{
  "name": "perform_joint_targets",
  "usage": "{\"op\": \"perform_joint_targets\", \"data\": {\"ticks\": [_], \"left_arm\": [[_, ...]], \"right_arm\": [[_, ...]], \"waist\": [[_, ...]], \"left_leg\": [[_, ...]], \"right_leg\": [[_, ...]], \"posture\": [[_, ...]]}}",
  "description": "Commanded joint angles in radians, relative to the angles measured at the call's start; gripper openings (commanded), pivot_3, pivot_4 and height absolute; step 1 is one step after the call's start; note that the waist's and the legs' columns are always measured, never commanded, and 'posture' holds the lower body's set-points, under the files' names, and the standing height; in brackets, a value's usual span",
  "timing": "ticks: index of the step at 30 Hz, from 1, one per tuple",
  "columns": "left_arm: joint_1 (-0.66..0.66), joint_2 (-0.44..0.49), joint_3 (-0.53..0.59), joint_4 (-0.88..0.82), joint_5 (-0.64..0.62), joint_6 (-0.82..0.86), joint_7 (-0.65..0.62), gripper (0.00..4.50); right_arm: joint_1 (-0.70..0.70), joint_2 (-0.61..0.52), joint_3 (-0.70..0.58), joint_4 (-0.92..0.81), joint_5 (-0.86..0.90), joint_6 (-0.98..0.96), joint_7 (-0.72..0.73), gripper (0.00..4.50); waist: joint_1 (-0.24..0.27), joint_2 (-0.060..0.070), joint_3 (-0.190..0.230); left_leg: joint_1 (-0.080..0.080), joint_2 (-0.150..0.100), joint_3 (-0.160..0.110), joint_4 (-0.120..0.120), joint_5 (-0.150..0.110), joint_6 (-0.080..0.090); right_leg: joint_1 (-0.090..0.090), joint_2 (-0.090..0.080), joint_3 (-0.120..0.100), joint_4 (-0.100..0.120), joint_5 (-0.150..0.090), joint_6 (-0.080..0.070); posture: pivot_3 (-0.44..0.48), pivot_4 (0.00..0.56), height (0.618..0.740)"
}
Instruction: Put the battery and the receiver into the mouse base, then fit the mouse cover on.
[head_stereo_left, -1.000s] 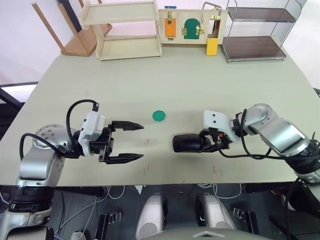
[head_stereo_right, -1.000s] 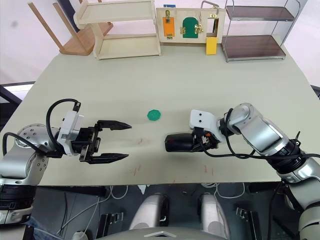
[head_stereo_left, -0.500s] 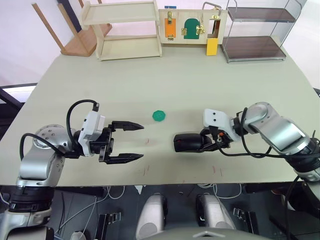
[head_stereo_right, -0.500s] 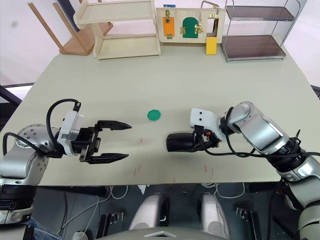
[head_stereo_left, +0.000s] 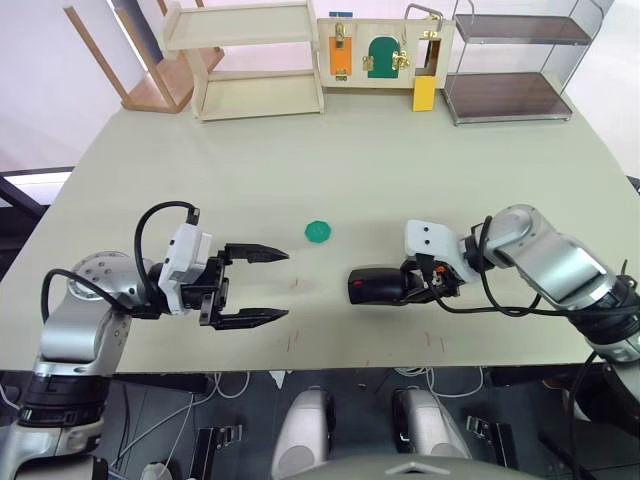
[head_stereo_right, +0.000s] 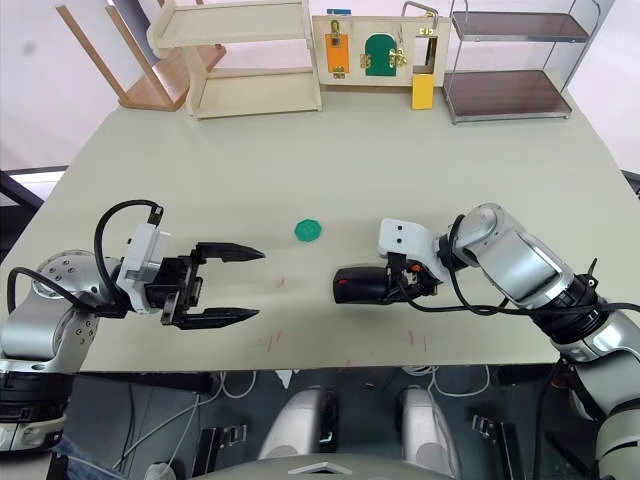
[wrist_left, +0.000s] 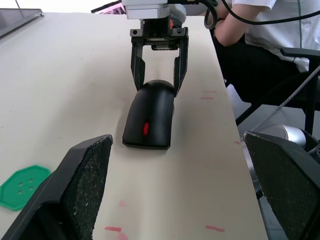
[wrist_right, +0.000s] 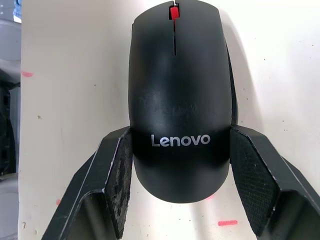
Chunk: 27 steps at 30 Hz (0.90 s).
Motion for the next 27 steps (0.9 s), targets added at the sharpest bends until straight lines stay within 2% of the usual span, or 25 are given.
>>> {"op": "perform_joint_targets", "data": {"ticks": [1,18,19,21,22,27], "left_arm": [[0.008,-0.001,0.010,-0.031,-0.016,-0.006,0.002,4.50],[0.001,-0.008,0.005,-0.024,-0.014,-0.006,0.005,4.50],[0.000,-0.008,0.004,-0.023,-0.013,-0.007,0.004,4.50],[0.000,-0.009,0.002,-0.024,-0.013,-0.007,0.004,4.50],[0.001,-0.010,0.002,-0.025,-0.013,-0.006,0.004,4.50],[-0.001,-0.013,0.000,-0.023,-0.012,-0.007,0.004,4.50]], "right_arm": [[-0.004,-0.009,0.000,-0.003,-0.015,0.001,0.000,2.30],[0.001,-0.003,-0.014,-0.004,-0.016,-0.028,0.004,2.30],[0.001,-0.001,-0.015,-0.004,-0.015,-0.028,0.001,3.32],[0.003,-0.005,-0.015,-0.010,-0.014,-0.028,0.005,4.18],[0.003,-0.005,-0.017,-0.011,-0.014,-0.027,0.005,4.45],[0.002,-0.008,-0.019,-0.017,-0.015,-0.021,0.005,4.45]], "waist": [[0.000,0.000,0.000],[0.000,0.000,0.000],[0.000,0.000,0.000],[0.000,0.000,0.000],[0.000,0.000,0.000],[-0.001,0.000,0.000]], "left_leg": [[0.000,0.000,0.000,0.000,0.000,0.000],[0.000,0.000,0.000,0.000,0.000,0.000],[0.000,0.000,0.000,0.000,0.000,0.000],[0.000,0.000,0.000,0.000,0.000,0.000],[0.000,0.000,0.000,0.000,0.000,0.000],[0.000,0.000,0.000,0.000,0.000,0.000]], "right_leg": [[0.000,0.000,0.000,0.000,0.000,0.000],[0.000,0.000,0.000,0.000,0.000,0.000],[0.000,0.000,0.000,0.000,0.000,0.000],[0.000,0.000,0.000,0.000,0.000,0.000],[0.000,0.000,0.000,0.000,0.000,0.000],[0.000,0.000,0.000,0.000,0.000,0.000]], "posture": [[0.000,0.150,0.740],[0.000,0.150,0.740],[0.000,0.150,0.740],[0.000,0.150,0.740],[0.000,0.150,0.740],[0.000,0.150,0.740]]}}
